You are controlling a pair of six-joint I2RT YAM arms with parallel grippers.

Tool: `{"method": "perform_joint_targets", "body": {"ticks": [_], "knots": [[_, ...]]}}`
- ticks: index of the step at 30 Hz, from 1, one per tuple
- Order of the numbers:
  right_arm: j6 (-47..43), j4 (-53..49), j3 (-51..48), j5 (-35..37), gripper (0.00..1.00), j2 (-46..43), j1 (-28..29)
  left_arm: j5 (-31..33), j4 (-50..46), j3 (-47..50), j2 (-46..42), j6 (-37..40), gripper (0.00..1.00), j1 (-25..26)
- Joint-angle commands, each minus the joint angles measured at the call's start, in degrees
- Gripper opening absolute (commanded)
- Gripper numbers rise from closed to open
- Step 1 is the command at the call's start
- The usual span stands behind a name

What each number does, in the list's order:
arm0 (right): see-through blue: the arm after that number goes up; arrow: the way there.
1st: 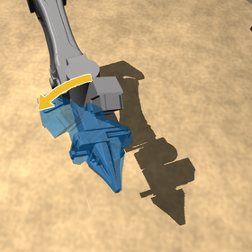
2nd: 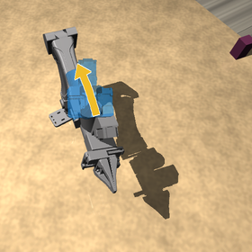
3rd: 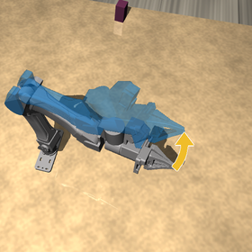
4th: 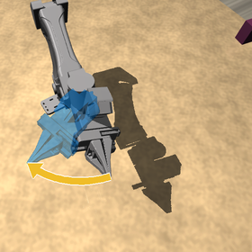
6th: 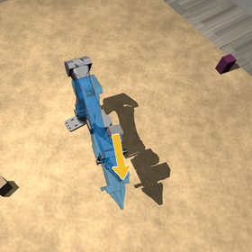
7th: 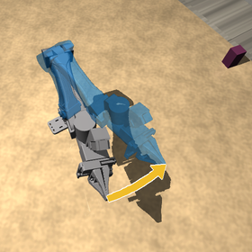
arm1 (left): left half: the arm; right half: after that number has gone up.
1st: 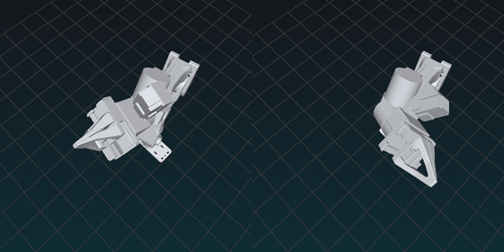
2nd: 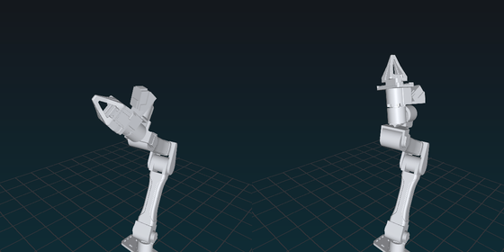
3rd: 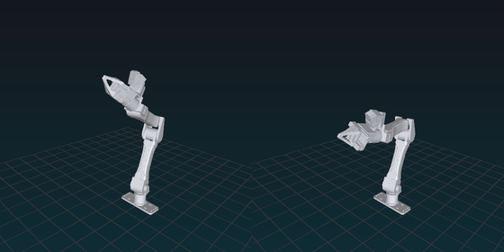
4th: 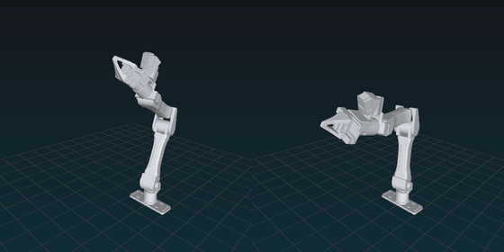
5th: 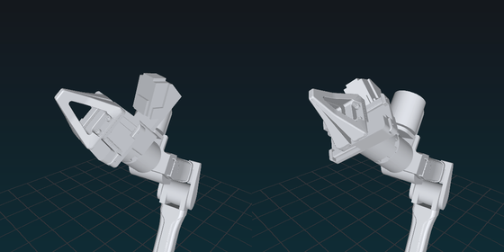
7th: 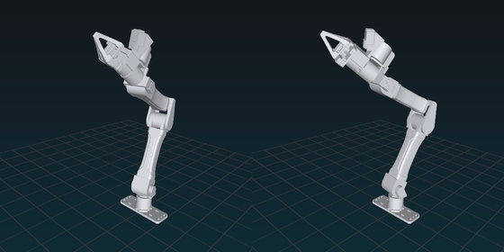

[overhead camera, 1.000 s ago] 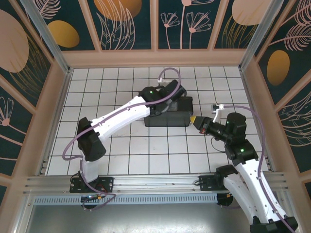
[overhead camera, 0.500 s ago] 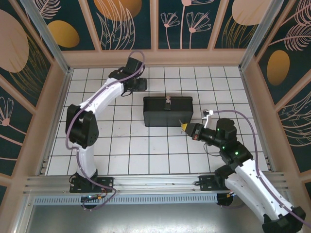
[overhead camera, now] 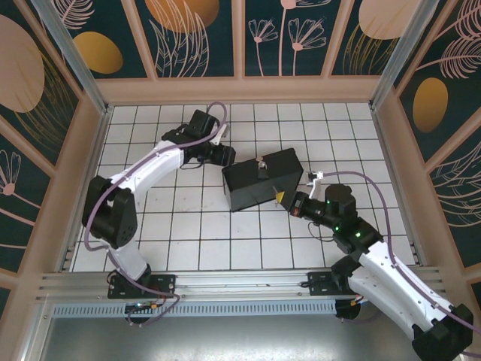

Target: Unlock the padlock with the key

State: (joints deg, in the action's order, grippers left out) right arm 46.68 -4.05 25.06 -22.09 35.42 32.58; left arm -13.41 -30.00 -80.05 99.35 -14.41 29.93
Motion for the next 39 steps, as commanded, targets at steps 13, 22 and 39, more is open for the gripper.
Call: {"method": "perform_joint_targets", "body": {"ticks": [13, 22, 39], "knots": [[-3.33, -1.35, -0.6, -7.16, 0.05, -1.51, -5.01, 4.76, 0.12, 4.25, -7.64, 1.09, 0.64, 3.95], [-1.06, 5.16, -2.83, -13.38, 0.06, 1.5, -6.98, -2.01, -2.76, -7.92, -4.18, 5.65, 0.94, 9.2], [1.1, 8.55, -1.37, -16.23, 0.05, 4.66, -9.39, -2.73, -3.15, -9.63, 1.48, 6.22, 0.93, 9.65]]}}
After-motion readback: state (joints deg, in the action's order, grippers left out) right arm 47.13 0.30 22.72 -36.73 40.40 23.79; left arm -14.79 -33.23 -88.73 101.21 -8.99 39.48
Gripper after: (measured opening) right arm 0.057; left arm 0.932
